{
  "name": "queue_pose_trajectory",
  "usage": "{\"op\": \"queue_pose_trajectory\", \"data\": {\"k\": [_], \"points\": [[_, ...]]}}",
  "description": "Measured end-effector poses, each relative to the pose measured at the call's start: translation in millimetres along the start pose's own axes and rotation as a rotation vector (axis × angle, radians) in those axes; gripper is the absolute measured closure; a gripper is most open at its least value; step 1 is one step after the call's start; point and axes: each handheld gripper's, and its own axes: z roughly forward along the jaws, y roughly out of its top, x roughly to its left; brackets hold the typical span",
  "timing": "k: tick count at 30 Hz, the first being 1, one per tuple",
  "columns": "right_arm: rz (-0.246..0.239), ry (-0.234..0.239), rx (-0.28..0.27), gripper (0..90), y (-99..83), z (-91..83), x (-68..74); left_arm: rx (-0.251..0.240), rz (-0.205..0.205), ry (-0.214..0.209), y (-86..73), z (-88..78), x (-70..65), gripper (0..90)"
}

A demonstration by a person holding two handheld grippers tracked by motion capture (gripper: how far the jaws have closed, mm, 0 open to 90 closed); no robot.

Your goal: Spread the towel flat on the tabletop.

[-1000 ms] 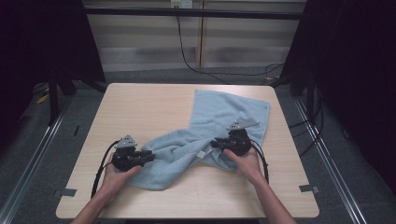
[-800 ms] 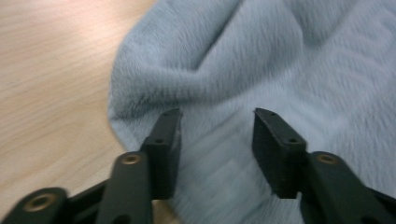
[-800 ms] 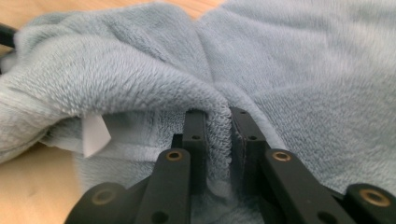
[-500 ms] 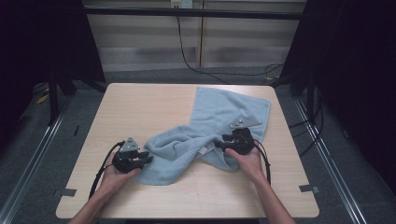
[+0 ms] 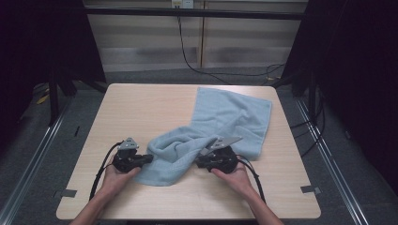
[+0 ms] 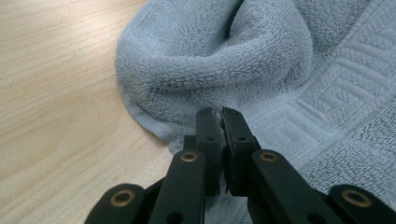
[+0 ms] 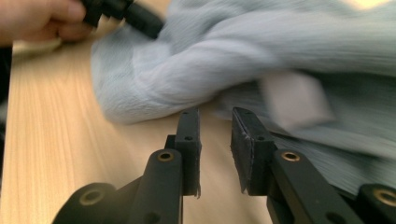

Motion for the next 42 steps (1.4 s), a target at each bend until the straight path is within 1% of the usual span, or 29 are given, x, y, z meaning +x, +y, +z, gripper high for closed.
{"op": "queue_pose_trajectory", "data": {"k": [1,3,4,7,9,11,12,13,15,16,17,19,22,24,25,26,27,28,29,30,31,32,33,35,36,37,39,41,42], "points": [[-0.022,-0.024,0.025,71.3,3.0,6.6,3.1,-0.001,0.001,-0.002,-0.1,0.0,0.2,86.4],[-0.019,-0.037,0.009,69.3,7.8,11.8,1.9,-0.001,-0.004,-0.009,-0.3,-0.2,0.9,86.3],[-0.012,-0.039,-0.011,67.7,10.8,13.1,-0.9,-0.003,-0.005,-0.011,-0.2,-0.4,0.8,86.1],[0.010,-0.086,-0.050,60.5,21.2,15.8,-11.4,-0.007,-0.002,-0.023,0.1,-1.7,0.5,85.9],[0.007,-0.105,-0.050,59.4,25.0,18.0,-16.8,-0.011,0.003,-0.025,0.7,-2.4,0.4,85.8],[0.020,-0.109,-0.045,56.9,25.1,23.3,-23.9,-0.021,0.001,-0.032,1.2,-3.5,-0.1,84.6],[0.017,-0.117,-0.027,55.1,23.7,26.9,-26.7,-0.029,-0.004,-0.043,1.5,-4.4,-0.9,81.9],[0.022,-0.108,-0.012,54.6,20.4,31.4,-30.2,-0.034,0.001,-0.039,1.9,-5.3,-1.8,77.5],[0.024,-0.103,-0.020,54.2,16.8,33.0,-31.9,-0.042,0.024,-0.026,2.9,-5.4,-4.5,68.0],[0.011,-0.106,-0.023,54.4,15.7,33.2,-31.6,-0.039,0.035,-0.006,3.5,-3.5,-7.0,62.4],[-0.029,-0.122,-0.013,54.4,14.6,34.5,-30.4,-0.031,0.043,0.005,3.9,-1.7,-7.9,56.1],[-0.061,-0.127,-0.003,54.6,12.9,36.2,-29.4,0.003,0.052,0.022,4.0,2.9,-8.0,47.2],[-0.110,-0.147,0.006,54.7,10.1,38.2,-25.6,-0.005,0.053,0.020,2.9,4.0,-6.8,45.4],[-0.138,-0.160,0.010,55.0,8.7,39.0,-23.1,-0.002,0.080,0.041,1.8,4.2,-8.8,45.8],[-0.149,-0.167,0.016,55.2,8.4,39.3,-21.7,-0.002,0.092,0.056,1.3,4.4,-10.4,47.9],[-0.154,-0.171,0.016,56.0,8.1,39.4,-21.2,0.003,0.118,0.080,0.7,4.0,-12.8,51.6],[-0.175,-0.190,0.023,58.1,7.6,39.7,-18.8,0.000,0.122,0.076,0.5,3.5,-12.9,56.5],[-0.186,-0.197,0.026,62.2,7.5,39.7,-18.1,0.003,0.121,0.063,0.1,2.6,-12.7,62.5],[-0.193,-0.217,0.030,67.4,7.2,38.9,-17.4,-0.005,0.122,0.064,-0.5,2.5,-13.1,68.2],[-0.193,-0.226,0.031,71.8,6.8,38.0,-17.5,-0.003,0.123,0.052,-1.2,1.9,-13.3,72.8],[-0.182,-0.224,0.026,75.3,6.3,36.5,-19.2,-0.001,0.114,0.033,-1.8,1.5,-13.8,78.6],[-0.157,-0.213,0.021,78.7,5.3,34.0,-22.2,0.000,0.118,0.032,-1.7,1.2,-13.9,83.2],[-0.147,-0.211,0.017,80.4,4.8,32.9,-23.0,0.010,0.112,0.031,-0.9,0.6,-13.4,84.5],[-0.126,-0.191,0.023,85.2,3.4,29.1,-23.6,0.008,0.074,0.017,-0.8,-0.2,-9.8,85.8],[-0.103,-0.173,0.018,86.8,2.1,26.3,-25.2,0.007,0.063,0.009,-0.9,-0.9,-8.0,86.0],[-0.079,-0.156,0.013,87.2,0.8,23.9,-26.6,-0.003,0.036,0.000,-1.2,-2.9,-5.3,86.1],[-0.037,-0.105,0.001,87.8,-2.9,13.8,-30.0,-0.042,-0.008,-0.029,-0.3,-8.4,-0.8,86.3],[-0.011,-0.071,-0.009,87.9,-5.1,3.1,-30.0,-0.086,-0.047,-0.059,1.0,-15.5,2.6,86.4],[-0.006,-0.051,-0.010,88.0,-6.1,-4.0,-28.8,-0.107,-0.058,-0.064,1.8,-19.8,3.5,86.3]]}}
